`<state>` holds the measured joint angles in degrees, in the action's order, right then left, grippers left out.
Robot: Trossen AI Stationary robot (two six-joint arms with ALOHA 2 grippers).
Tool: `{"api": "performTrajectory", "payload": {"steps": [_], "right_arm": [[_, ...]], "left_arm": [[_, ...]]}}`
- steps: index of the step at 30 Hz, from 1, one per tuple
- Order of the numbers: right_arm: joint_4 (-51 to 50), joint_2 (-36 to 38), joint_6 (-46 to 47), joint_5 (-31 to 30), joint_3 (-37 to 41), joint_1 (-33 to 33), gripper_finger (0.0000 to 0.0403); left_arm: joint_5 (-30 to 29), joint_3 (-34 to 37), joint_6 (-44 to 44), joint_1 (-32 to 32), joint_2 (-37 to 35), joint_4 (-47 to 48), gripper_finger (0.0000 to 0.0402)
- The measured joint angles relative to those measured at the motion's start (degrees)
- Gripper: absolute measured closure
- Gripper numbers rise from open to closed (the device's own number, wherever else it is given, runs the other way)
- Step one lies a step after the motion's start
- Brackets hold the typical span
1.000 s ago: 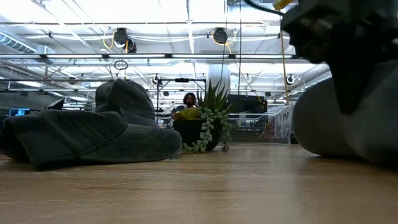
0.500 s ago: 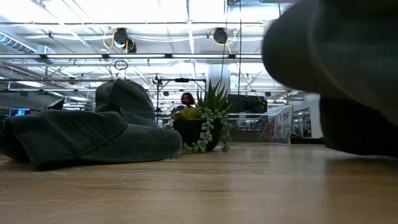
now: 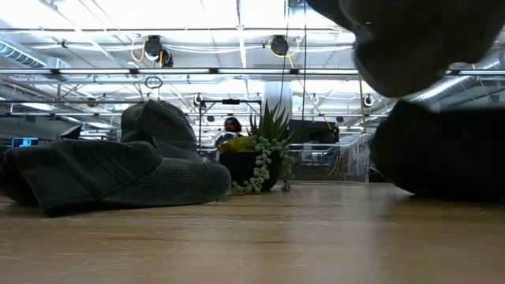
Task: Pick & Place hat
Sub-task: Put the gray cap into the left transparent bin
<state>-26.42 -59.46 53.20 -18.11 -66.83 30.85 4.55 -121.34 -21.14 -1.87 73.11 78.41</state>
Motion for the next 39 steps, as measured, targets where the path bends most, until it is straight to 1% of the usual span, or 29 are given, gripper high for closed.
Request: {"api": "performTrajectory", "payload": {"steps": [5,9,13,15,20,24,28,29,31,37,39], "right_arm": [[1.54,1.58,-15.96,0.03,0.0,0.0,0.0402],[3.5,3.06,-27.39,-0.5,0.0,-0.63,0.0403],[5.43,4.99,-36.18,-5.02,0.0,-2.64,0.0403],[6.65,5.88,-40.05,-6.27,-0.02,-4.21,0.0403],[11.15,6.93,-47.01,-6.21,-0.02,-8.87,0.0403],[17.4,6.78,-52.8,-6.05,-0.02,-11.55,0.0403],[23.22,5.91,-57.62,-5.64,-0.04,-15.14,0.0403],[24.57,5.62,-58.01,-4.93,-0.04,-16.2,0.0403],[27.55,4.9,-58.05,-1.55,-0.04,-18.64,0.0403],[34.67,1.47,-52.67,10.43,-0.04,-26.02,0.0403],[36.31,0.17,-49.93,14.67,-0.04,-28.3,0.0403]], "left_arm": [[-7.45,0.0,-4.22,0.02,0.01,-2.11,0.0163],[-9.81,0.0,-4.29,0.02,-0.01,-2.85,0.0163],[-11.4,0.0,-4.26,0.02,0.02,-3.83,0.0163],[-12.52,0.0,-4.22,0.02,0.02,-4.94,0.0163],[-17.23,0.0,-2.1,0.0,0.02,-6.24,0.0163],[-20.88,0.0,-0.2,0.02,0.04,-6.36,0.0163],[-25.47,0.46,3.83,0.02,0.82,-8.39,0.0163],[-26.03,1.34,5.52,0.2,0.88,-10.33,0.0163],[-25.4,3.44,9.32,1.42,0.96,-15.83,0.0163],[-18.63,8.24,16.2,7.73,1.2,-23.24,0.0163],[-14.69,10.18,17.67,9.89,1.21,-25.51,0.0163]]}}
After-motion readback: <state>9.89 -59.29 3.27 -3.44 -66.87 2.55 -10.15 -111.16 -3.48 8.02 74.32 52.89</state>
